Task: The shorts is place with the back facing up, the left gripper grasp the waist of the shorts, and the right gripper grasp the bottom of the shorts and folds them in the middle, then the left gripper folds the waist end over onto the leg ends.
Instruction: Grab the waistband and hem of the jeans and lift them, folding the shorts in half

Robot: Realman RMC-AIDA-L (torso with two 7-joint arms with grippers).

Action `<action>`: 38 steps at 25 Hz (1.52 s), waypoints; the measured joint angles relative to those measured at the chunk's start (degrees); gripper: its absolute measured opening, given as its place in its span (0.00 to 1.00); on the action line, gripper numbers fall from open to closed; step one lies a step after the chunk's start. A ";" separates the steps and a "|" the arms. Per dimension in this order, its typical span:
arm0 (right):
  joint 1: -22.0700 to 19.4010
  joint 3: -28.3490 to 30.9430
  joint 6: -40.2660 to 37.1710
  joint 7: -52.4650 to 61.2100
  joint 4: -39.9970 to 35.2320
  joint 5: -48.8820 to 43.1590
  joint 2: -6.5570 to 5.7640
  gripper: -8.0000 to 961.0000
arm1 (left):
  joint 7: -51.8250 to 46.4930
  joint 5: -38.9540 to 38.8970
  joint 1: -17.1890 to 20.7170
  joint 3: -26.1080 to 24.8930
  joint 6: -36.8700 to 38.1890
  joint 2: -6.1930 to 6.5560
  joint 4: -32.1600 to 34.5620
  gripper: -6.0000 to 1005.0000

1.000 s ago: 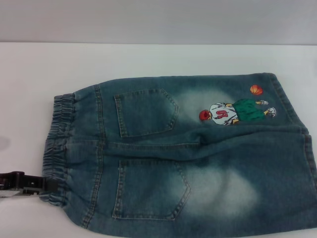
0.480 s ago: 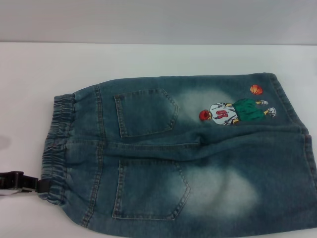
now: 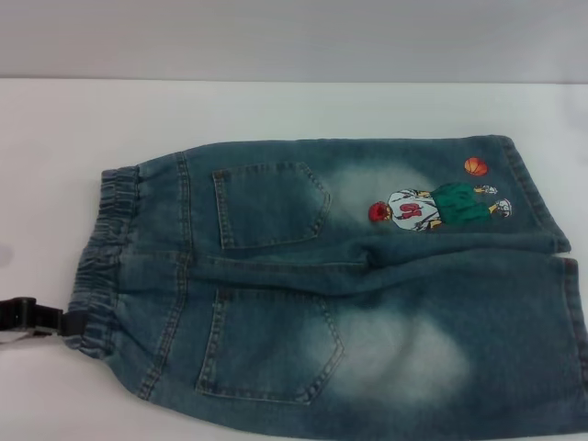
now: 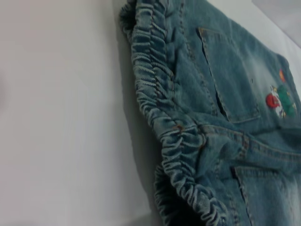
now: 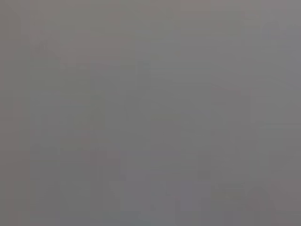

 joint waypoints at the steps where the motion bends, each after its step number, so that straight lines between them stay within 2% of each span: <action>1: 0.31 -0.03 0.08 3.83 -0.74 -3.79 -0.84 0.62 | 0.00 0.00 -0.07 -0.25 -0.05 0.02 0.02 0.05; 3: 0.86 0.06 -0.10 11.03 -2.84 -11.60 -2.46 0.62 | 0.01 0.00 -0.23 -0.66 -0.20 0.04 0.07 0.05; 9: 1.02 1.57 -6.34 29.63 -14.24 -37.62 -5.87 0.62 | 0.23 -0.19 -0.33 -1.00 -0.50 -0.07 0.25 0.05; 10: 1.59 3.64 -10.61 35.55 -18.05 -48.82 -6.70 0.62 | 0.27 -0.19 -0.33 -1.29 -0.52 -0.22 0.51 0.05; 11: 1.98 5.21 -13.39 37.86 -19.89 -55.12 -6.89 0.62 | 0.29 -0.19 -0.33 -1.36 -0.50 -0.24 0.62 0.05; 12: 1.98 5.21 -13.39 37.86 -19.89 -55.12 -6.89 0.62 | 0.29 -0.19 -0.33 -1.36 -0.50 -0.24 0.62 0.05; 13: 2.36 6.62 -15.92 39.63 -21.36 -60.18 -7.00 0.62 | 0.32 -0.18 -0.35 -1.38 -0.41 -0.27 0.69 0.05; 17: 4.15 11.02 -29.64 43.43 -25.42 -80.08 -7.17 0.62 | 0.37 -0.21 -0.39 -1.39 -0.19 -0.29 0.78 0.05; 21: 4.98 14.23 -39.42 47.82 -27.01 -91.94 -7.23 0.62 | 0.36 -0.23 -0.41 -1.39 -0.11 -0.29 0.85 0.05; 24: 4.90 15.74 -45.61 49.82 -27.29 -97.57 -7.25 0.62 | 0.25 -0.17 -0.46 -1.31 -0.08 -0.29 0.87 0.05; 25: 4.60 17.21 -49.69 50.90 -27.30 -101.03 -7.31 0.62 | 0.19 -0.13 -0.56 -1.22 -0.07 -0.29 0.87 0.05; 27: 4.44 18.29 -52.01 51.44 -27.30 -103.02 -7.43 0.62 | 0.10 -0.08 -0.74 -1.06 -0.05 -0.29 0.87 0.05; 32: 2.63 26.88 -59.00 53.69 -27.41 -112.10 -8.08 0.62 | 0.18 -0.01 -1.54 -0.97 0.03 -0.27 0.87 0.05; 35: 1.06 31.91 -59.10 55.59 -27.90 -117.01 -8.54 0.62 | 0.39 0.01 -2.06 -0.95 0.06 -0.16 0.87 0.05; 36: 0.44 35.10 -57.38 56.87 -28.09 -121.78 -8.65 0.62 | 0.54 0.01 -2.23 -0.94 0.08 -0.18 0.90 0.05; 38: 0.23 36.59 -56.19 57.40 -28.12 -124.35 -8.70 0.62 | 0.86 0.01 -2.46 -0.92 0.11 -0.33 1.22 0.05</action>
